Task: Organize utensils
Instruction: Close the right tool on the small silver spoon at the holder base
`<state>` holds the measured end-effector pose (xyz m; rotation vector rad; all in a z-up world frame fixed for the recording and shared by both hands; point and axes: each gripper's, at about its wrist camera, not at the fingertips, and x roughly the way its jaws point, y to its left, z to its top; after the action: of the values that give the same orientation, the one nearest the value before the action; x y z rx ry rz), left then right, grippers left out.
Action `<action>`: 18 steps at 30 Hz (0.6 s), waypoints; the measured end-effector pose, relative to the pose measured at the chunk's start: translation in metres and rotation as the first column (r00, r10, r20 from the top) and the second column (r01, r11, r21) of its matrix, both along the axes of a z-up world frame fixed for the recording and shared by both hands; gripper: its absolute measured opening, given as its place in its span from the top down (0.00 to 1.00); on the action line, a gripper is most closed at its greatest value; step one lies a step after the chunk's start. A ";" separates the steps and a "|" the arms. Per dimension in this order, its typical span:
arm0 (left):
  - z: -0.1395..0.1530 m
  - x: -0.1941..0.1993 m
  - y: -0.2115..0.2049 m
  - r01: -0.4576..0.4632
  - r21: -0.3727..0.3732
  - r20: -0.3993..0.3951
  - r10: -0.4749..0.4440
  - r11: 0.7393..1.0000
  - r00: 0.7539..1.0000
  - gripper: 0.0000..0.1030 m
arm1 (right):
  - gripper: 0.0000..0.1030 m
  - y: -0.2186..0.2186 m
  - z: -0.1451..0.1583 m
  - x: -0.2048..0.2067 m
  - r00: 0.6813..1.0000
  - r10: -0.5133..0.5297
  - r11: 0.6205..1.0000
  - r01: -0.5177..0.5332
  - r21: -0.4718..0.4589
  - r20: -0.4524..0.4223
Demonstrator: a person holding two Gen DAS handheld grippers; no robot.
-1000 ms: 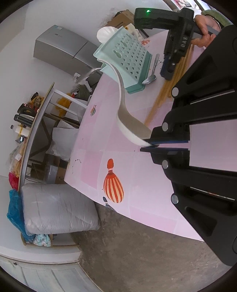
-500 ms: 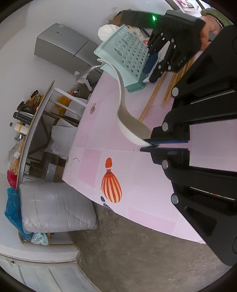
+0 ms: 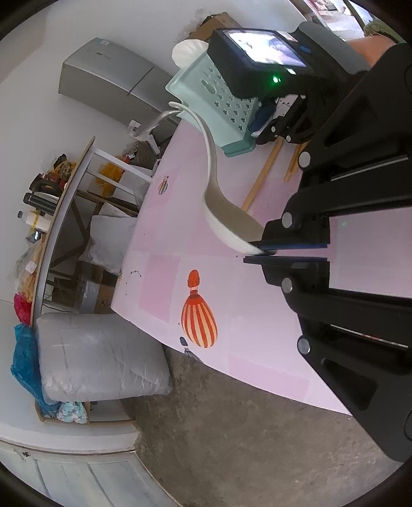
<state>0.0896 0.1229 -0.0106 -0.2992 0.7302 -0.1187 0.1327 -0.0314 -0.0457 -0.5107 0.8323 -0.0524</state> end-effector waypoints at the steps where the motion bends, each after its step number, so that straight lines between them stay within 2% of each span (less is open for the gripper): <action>1: 0.002 -0.001 0.000 -0.001 0.002 0.004 0.001 1.000 1.000 0.99 | 0.93 -0.001 -0.002 -0.001 1.000 -0.004 1.000 0.004 -0.001 0.002; 9: 0.009 -0.005 -0.005 0.003 0.015 0.020 -0.003 1.000 1.000 0.99 | 0.96 -0.005 0.009 -0.023 0.998 -0.007 0.999 0.004 0.053 0.064; 12: 0.012 -0.005 -0.008 0.007 0.018 0.024 -0.008 1.000 1.000 0.99 | 0.96 -0.020 0.017 -0.030 0.996 -0.022 0.996 0.015 0.085 0.087; 18: 0.016 -0.006 -0.015 0.017 0.023 0.039 -0.018 1.000 0.999 0.99 | 0.98 -0.044 0.049 -0.055 0.984 -0.045 0.989 0.020 0.146 0.174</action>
<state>0.0835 0.1083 0.0056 -0.2685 0.6945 -0.1324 0.0776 -0.0756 0.0033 -0.3504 0.6646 -0.0664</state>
